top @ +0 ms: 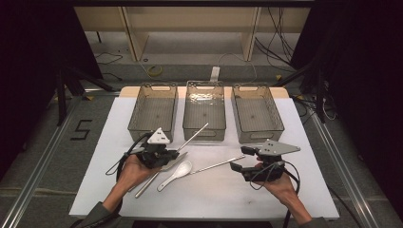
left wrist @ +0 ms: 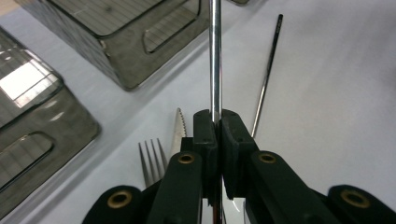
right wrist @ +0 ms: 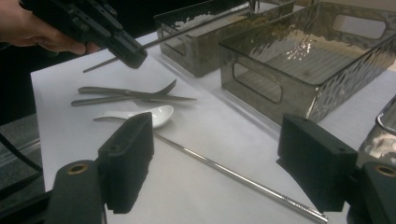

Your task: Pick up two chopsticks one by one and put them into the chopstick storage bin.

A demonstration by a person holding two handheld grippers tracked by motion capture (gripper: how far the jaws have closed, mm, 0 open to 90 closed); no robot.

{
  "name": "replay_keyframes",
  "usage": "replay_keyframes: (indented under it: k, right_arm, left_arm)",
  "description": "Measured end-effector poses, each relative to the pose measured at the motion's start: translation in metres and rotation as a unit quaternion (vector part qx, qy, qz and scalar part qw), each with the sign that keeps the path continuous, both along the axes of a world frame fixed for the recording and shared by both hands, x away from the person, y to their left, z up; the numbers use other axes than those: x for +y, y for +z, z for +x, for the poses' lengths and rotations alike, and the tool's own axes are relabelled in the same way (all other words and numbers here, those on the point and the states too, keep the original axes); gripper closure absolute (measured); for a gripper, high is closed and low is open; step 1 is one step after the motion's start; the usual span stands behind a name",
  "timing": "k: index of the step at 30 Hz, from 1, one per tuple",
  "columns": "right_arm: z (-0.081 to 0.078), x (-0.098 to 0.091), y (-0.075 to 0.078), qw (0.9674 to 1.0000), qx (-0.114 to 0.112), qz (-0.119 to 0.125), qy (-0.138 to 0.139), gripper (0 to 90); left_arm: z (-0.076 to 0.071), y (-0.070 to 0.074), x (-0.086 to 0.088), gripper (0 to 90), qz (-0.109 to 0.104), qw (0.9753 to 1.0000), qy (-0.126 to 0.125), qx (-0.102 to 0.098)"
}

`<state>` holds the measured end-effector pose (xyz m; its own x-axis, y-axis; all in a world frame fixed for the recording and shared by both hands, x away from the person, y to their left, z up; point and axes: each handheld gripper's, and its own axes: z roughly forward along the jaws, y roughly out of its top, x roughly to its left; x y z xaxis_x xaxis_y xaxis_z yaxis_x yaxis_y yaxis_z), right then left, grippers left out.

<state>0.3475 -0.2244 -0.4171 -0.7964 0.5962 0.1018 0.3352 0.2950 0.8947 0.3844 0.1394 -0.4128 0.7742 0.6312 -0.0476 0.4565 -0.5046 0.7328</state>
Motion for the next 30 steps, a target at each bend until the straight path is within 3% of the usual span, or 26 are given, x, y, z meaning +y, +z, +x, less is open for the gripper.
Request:
replay_keyframes:
  k: [7, 13, 19, 25, 30]
  right_arm:
    - [0.000, -0.002, -0.004, 0.9999, 0.012, 0.000, 0.001, 25.6]
    - [0.000, 0.000, -0.005, 0.9998, 0.016, -0.007, 0.009, 25.5]
    - [-0.001, 0.001, -0.006, 0.9997, 0.013, -0.016, 0.013, 25.3]
    - [-0.003, 0.002, -0.006, 0.9996, 0.011, -0.017, 0.017, 25.3]
    - [-0.003, 0.003, -0.006, 0.9996, 0.008, -0.020, 0.020, 25.3]
  left_arm:
    - [0.008, 0.008, 0.013, 85.2, -0.005, 0.9997, 0.022, -0.003]
    - [0.029, 0.020, 0.032, 85.1, -0.015, 0.9982, 0.057, -0.010]
    - [0.048, 0.038, 0.045, 85.1, -0.025, 0.9947, 0.097, -0.020]
    - [0.080, 0.038, 0.055, 85.0, -0.026, 0.9897, 0.139, -0.021]
    - [0.099, 0.042, 0.058, 85.0, -0.022, 0.9873, 0.155, -0.023]
